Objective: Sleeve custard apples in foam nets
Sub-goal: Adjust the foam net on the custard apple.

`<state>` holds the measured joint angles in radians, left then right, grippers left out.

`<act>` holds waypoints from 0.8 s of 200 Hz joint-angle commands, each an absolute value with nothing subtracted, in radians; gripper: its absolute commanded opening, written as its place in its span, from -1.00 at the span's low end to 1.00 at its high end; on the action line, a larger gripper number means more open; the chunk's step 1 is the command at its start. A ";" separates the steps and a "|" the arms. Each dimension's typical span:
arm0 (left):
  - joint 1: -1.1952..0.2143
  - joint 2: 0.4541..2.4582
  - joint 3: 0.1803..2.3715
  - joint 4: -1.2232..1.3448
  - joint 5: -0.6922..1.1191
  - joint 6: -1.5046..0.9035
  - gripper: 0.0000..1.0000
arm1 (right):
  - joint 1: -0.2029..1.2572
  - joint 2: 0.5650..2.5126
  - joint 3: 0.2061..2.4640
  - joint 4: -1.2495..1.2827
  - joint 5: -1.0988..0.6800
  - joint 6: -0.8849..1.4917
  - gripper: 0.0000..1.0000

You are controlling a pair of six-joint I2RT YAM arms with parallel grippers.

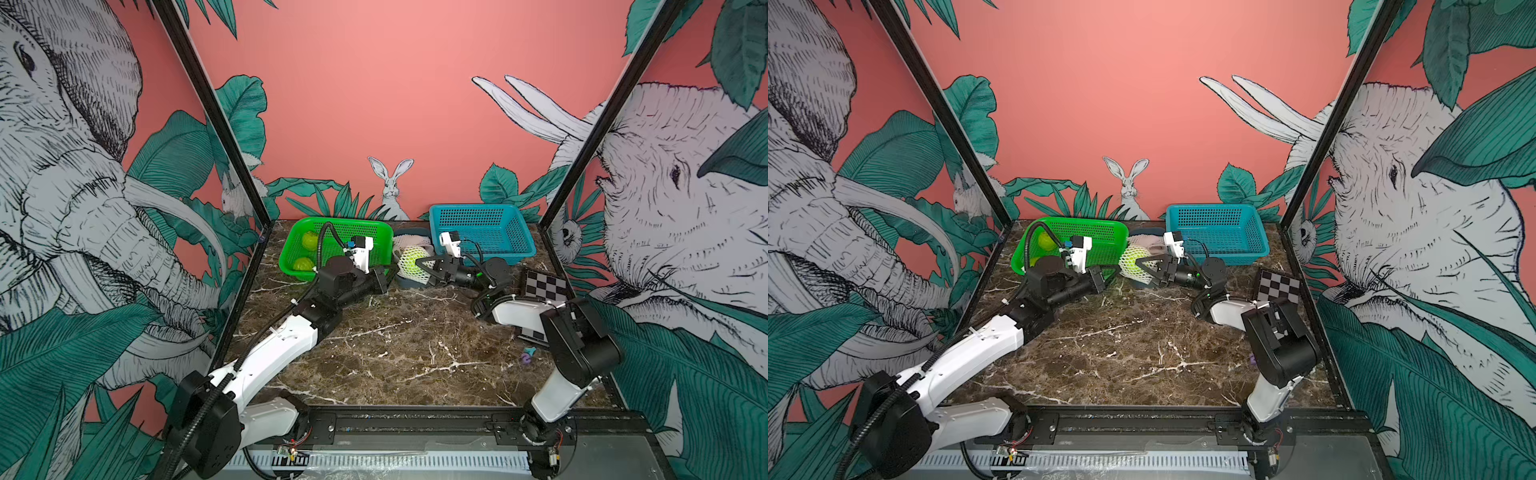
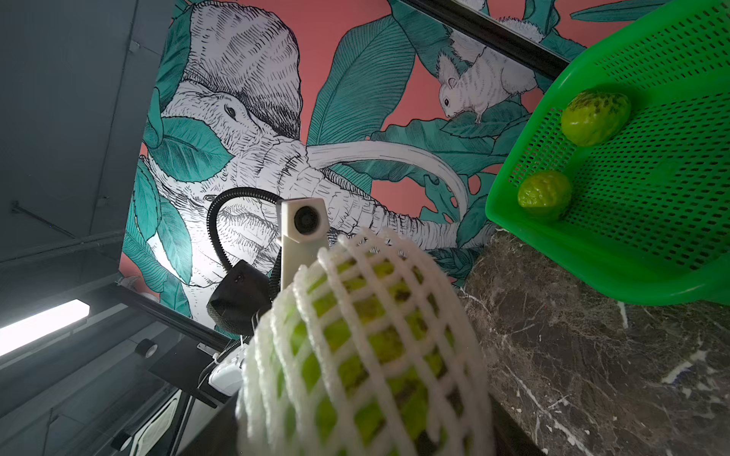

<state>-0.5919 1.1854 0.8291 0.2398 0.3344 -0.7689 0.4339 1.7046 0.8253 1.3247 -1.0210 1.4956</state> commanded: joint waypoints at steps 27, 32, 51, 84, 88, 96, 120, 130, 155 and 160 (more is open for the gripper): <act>-0.577 1.115 0.793 0.285 0.308 -0.795 -0.11 | 0.437 1.709 0.839 1.411 -1.010 1.531 0.42; -0.575 1.109 0.792 0.285 0.309 -0.797 -0.06 | 0.438 1.713 0.840 1.410 -1.010 1.531 0.42; -0.569 1.093 0.796 0.283 0.325 -0.789 0.10 | 0.437 1.713 0.845 1.412 -1.013 1.532 0.42; -0.568 1.126 0.819 0.320 0.381 -0.788 0.22 | 0.440 1.713 0.848 1.413 -1.023 1.537 0.42; -0.568 1.132 0.822 0.331 0.390 -0.792 0.22 | 0.440 1.712 0.847 1.413 -1.024 1.537 0.42; -0.568 1.146 0.827 0.347 0.407 -0.800 0.20 | 0.440 1.712 0.846 1.412 -1.022 1.536 0.42; -0.569 1.178 0.837 0.353 0.430 -0.807 0.10 | 0.441 1.707 0.844 1.413 -1.025 1.533 0.42; -0.567 1.185 0.833 0.369 0.427 -0.814 -0.03 | 0.442 1.707 0.843 1.413 -1.027 1.532 0.42; -0.569 1.186 0.835 0.367 0.418 -0.810 -0.44 | 0.442 1.704 0.844 1.413 -1.035 1.531 0.42; -0.567 1.185 0.835 0.365 0.415 -0.807 -0.53 | 0.442 1.704 0.845 1.413 -1.034 1.531 0.42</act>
